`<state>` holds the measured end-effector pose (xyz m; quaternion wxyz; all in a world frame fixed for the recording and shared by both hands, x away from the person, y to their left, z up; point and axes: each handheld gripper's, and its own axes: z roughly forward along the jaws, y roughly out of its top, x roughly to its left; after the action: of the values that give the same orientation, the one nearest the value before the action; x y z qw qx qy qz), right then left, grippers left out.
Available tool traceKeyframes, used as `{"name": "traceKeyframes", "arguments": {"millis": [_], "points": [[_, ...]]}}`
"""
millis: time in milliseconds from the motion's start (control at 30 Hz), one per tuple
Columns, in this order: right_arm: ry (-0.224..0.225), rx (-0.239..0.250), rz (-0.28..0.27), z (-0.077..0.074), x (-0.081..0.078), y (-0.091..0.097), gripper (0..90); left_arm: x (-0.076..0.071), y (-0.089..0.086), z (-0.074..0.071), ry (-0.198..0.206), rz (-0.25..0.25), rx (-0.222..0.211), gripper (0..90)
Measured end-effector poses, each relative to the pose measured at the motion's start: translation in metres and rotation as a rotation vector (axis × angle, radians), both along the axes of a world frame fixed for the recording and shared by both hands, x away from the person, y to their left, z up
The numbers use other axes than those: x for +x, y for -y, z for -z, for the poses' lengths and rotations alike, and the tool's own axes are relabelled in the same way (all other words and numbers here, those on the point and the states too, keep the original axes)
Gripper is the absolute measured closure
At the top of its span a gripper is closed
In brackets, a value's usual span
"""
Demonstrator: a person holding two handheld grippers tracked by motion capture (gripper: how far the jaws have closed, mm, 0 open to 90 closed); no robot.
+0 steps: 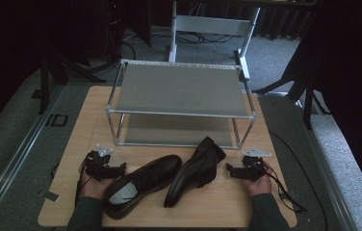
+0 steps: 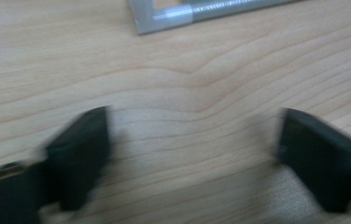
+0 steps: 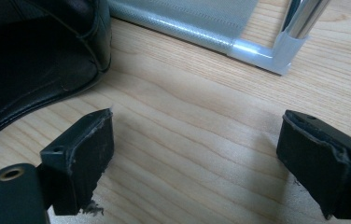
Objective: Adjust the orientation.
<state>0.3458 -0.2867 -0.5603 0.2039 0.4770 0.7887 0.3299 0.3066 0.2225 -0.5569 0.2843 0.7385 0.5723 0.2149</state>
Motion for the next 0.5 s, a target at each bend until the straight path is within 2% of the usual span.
{"name": "traceKeyframes", "arguments": {"millis": [33,133,233,267,500], "points": [[0.0,0.0,0.0,0.0,0.0,0.0,10.8,-0.001,-0.001,-0.001,-0.001,0.002,0.001,23.6],[0.0,0.0,0.0,0.0,0.0,0.0,10.8,-0.003,-0.006,-0.003,0.005,0.012,-0.035,35.9],[0.0,0.0,0.0,0.0,0.0,0.0,10.8,-0.007,-0.008,-0.007,0.027,0.032,-0.057,38.4],[0.0,0.0,0.0,0.0,0.0,0.0,10.8,-0.01,-0.01,-0.01,0.033,0.053,-0.077,39.4],[0.0,0.0,0.0,0.0,0.0,0.0,10.9,-0.019,-0.011,-0.021,0.052,0.101,-0.095,43.2]]}}
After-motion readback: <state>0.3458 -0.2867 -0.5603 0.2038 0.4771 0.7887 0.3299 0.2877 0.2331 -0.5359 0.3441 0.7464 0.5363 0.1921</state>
